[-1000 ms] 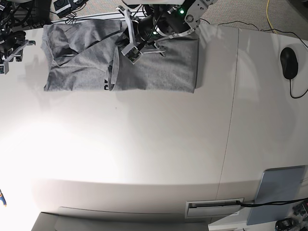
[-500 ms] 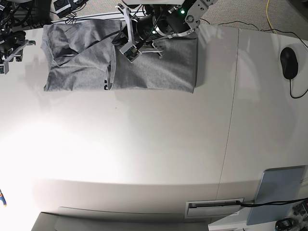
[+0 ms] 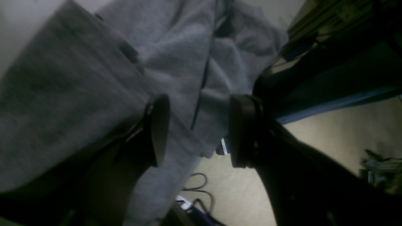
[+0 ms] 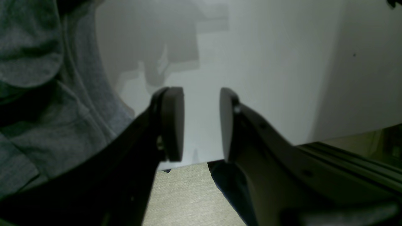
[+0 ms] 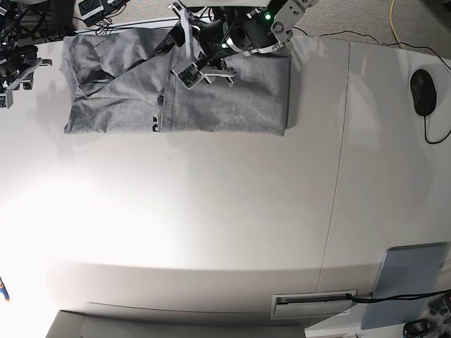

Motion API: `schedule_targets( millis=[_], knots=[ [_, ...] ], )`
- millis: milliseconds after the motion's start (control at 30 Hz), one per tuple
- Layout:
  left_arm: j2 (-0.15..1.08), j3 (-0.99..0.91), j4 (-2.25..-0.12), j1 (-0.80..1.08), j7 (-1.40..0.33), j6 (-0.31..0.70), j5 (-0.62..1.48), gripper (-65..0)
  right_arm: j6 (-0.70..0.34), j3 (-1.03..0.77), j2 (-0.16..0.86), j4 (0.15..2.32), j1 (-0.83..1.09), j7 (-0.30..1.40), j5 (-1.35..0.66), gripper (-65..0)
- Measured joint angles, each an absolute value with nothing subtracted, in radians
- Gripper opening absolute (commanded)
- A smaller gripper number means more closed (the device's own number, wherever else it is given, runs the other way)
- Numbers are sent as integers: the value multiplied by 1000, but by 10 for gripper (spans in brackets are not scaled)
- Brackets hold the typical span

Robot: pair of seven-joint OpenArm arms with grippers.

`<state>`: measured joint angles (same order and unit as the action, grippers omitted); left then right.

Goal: Fold the T-shirt properly

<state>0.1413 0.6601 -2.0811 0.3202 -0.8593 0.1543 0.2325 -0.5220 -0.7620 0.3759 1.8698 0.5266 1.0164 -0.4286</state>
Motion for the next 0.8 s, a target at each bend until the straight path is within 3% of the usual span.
schedule_targets(
  millis=[267,400,533,800],
  knots=[
    [143,660,-2081,273,-863,86,49,-339,-523,-762,376,1870,527,1027,-473,-451],
    [160,660,-2081,271,-875,95,49,-339,-618,-762,376,1870,527,1031,-632,-364],
    [161,660,-2081,271,-886,95,45,-339,-648,-749,376,1870,527,1036,-763,-285],
    [160,660,-2081,271,-891,95,9,-339,-539,-706,379,1844,476,1097,-777,-285]
  ],
)
